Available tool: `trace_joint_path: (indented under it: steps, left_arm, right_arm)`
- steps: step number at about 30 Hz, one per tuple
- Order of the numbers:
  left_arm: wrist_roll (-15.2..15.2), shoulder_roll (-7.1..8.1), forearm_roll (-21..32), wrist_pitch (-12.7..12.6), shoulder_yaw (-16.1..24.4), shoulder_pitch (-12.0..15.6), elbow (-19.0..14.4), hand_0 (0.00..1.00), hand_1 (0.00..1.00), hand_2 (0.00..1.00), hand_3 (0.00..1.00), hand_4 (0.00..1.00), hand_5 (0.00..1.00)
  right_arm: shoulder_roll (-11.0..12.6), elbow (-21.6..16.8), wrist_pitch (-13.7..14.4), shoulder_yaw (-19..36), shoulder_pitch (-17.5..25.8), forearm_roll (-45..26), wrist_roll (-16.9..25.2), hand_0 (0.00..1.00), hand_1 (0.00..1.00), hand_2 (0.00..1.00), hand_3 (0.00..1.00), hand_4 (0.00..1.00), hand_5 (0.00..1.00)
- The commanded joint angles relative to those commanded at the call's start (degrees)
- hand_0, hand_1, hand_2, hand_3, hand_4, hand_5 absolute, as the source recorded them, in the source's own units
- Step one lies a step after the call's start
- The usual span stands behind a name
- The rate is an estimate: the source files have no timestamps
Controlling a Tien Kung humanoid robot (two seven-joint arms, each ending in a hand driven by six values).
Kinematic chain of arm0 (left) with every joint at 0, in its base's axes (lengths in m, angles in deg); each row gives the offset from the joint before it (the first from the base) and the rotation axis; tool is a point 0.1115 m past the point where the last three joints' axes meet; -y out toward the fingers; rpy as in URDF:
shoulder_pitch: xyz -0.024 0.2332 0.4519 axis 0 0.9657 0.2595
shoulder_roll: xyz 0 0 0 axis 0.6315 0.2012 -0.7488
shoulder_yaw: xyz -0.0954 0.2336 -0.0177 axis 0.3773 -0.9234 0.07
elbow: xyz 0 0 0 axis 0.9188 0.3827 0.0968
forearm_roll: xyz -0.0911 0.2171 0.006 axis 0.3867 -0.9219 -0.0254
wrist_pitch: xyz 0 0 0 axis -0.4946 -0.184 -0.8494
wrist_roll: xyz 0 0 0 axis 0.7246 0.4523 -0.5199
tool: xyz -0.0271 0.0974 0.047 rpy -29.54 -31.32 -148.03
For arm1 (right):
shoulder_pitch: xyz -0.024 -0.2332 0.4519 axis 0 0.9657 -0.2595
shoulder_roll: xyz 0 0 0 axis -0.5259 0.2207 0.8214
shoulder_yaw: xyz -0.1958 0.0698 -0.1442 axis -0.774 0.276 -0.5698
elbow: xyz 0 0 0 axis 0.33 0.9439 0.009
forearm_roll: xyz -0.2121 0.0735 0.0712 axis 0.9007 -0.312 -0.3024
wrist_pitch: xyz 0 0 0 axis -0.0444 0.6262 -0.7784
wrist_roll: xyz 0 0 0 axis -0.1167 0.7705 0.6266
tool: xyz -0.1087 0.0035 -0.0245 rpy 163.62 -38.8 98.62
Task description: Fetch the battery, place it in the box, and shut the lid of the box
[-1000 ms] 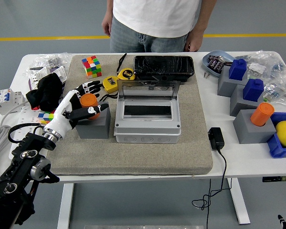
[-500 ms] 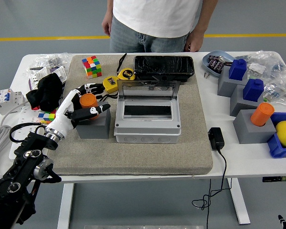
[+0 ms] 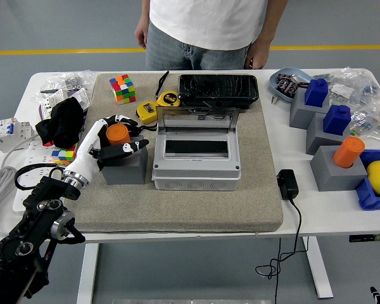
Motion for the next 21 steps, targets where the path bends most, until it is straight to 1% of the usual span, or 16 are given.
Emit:
trace_joint_path:
  steps: [3, 4, 9, 10, 15, 16, 21]
  left_arm:
    - [0.0, 0.00, 0.0, -0.5, -0.1, -0.1, 0.0, 0.482, 0.463, 0.339, 0.362, 0.998, 0.002]
    - [0.0, 0.00, 0.0, -0.6, -0.1, -0.1, 0.0, 0.305, 0.310, 0.241, 0.264, 0.998, 0.002]
    - [0.0, 0.00, 0.1, -1.3, 0.0, -0.2, -0.1, 0.305, 0.310, 0.241, 0.264, 0.998, 0.002]
    - [0.0, 0.00, 0.1, -1.5, 0.0, -0.2, -0.2, 0.175, 0.122, 0.137, 0.151, 0.998, 0.002]
    - [0.2, 0.00, 0.2, -3.1, 0.0, -0.3, -0.2, 0.175, 0.122, 0.137, 0.151, 0.998, 0.002]
    - [0.2, 0.00, 0.3, -3.4, 0.1, -0.4, -0.2, 0.105, 0.020, 0.074, 0.086, 0.998, 0.013]
    - [0.3, 0.00, 1.2, -4.5, 0.0, -0.4, 0.0, 0.105, 0.020, 0.074, 0.086, 0.998, 0.013]
  right_arm:
    - [0.0, 0.0, 0.0, -0.1, 0.0, -0.1, 0.0, 0.916, 0.899, 0.869, 0.873, 0.998, 0.998]
    - [0.0, 0.0, 0.0, -0.1, 0.0, -0.1, 0.0, 0.916, 0.898, 0.869, 0.873, 0.998, 0.998]
    - [0.0, 0.0, 0.0, -0.1, -0.1, -0.2, 0.0, 0.916, 0.898, 0.869, 0.873, 0.998, 0.998]
    - [0.0, 0.0, 0.0, -0.1, -0.1, -0.2, 0.0, 0.916, 0.898, 0.868, 0.872, 0.998, 0.998]
    - [0.0, 0.0, 0.0, -0.1, -0.2, -0.1, 0.1, 0.916, 0.898, 0.868, 0.872, 0.998, 0.998]
    - [0.0, 0.0, 0.0, 0.0, -0.2, -0.1, 0.0, 0.915, 0.898, 0.868, 0.872, 0.998, 0.998]
    - [0.0, 0.0, 0.0, 0.0, -0.2, -0.1, 0.1, 0.915, 0.898, 0.868, 0.872, 0.998, 0.998]
